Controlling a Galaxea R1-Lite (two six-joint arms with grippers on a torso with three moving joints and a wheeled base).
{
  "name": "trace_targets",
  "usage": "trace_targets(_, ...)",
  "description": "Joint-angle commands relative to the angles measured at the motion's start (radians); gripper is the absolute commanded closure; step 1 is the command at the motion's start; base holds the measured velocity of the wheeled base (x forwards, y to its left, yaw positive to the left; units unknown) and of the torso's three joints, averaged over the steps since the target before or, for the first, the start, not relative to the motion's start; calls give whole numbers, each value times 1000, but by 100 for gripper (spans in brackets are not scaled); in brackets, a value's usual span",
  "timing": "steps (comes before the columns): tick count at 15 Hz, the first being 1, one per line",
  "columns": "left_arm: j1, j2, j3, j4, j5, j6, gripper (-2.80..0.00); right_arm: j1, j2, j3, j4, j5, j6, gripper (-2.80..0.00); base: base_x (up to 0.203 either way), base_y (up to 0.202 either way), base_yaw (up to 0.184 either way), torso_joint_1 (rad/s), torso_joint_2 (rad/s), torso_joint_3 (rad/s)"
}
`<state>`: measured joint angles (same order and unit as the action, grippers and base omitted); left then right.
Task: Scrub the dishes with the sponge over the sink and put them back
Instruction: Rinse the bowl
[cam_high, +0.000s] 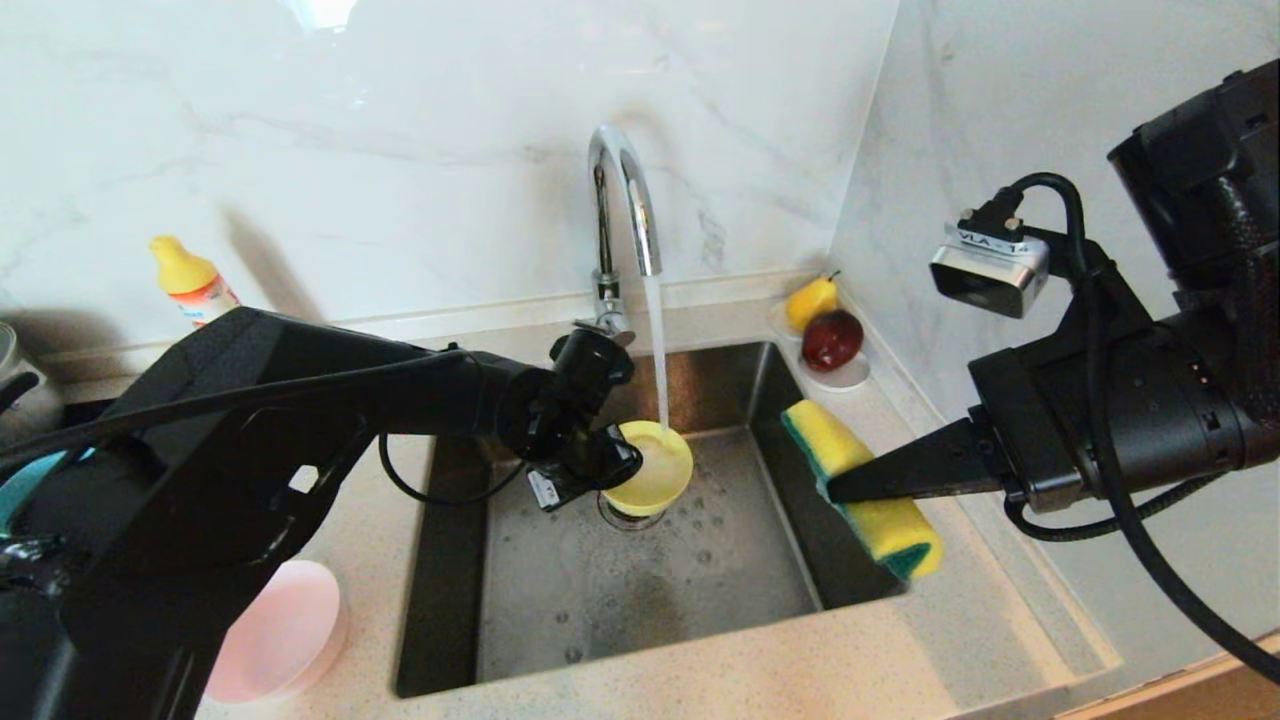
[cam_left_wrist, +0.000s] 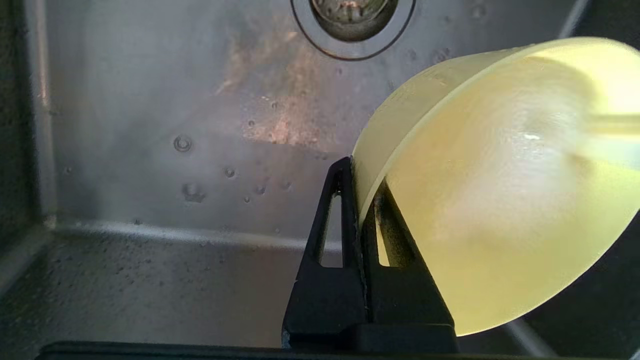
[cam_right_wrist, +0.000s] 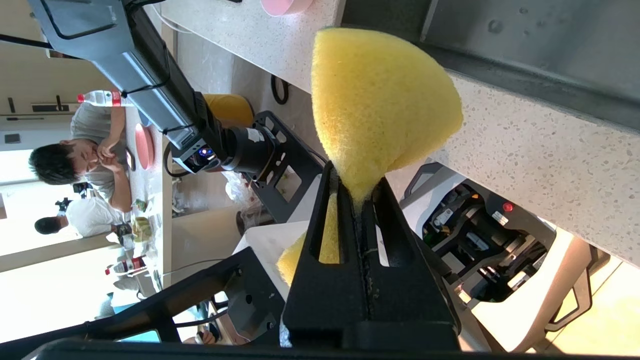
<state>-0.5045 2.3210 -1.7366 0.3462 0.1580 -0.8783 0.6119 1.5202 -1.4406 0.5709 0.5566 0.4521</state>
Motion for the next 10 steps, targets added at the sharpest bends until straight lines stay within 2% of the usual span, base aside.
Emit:
trace_targets(1, -1, 11, -9, 5, 0, -5, 0, 0, 1, 0, 3, 3, 2, 0, 0, 0, 0, 0, 0, 0)
trace_targets(5, -2, -31, 33, 11, 0, -10, 0, 0, -3, 0, 3, 3, 3, 0, 0, 0, 0, 0, 0, 0)
trace_targets(8, -1, -127, 121, 10, 11, 2, 0, -11, -3, 6, 4, 3, 3, 0, 0, 0, 0, 0, 0, 0)
trace_targets(10, 15, -218, 186, 5, 57, 21, 0, -18, 0, 17, 3, 2, 3, 0, 0, 0, 0, 0, 0, 0)
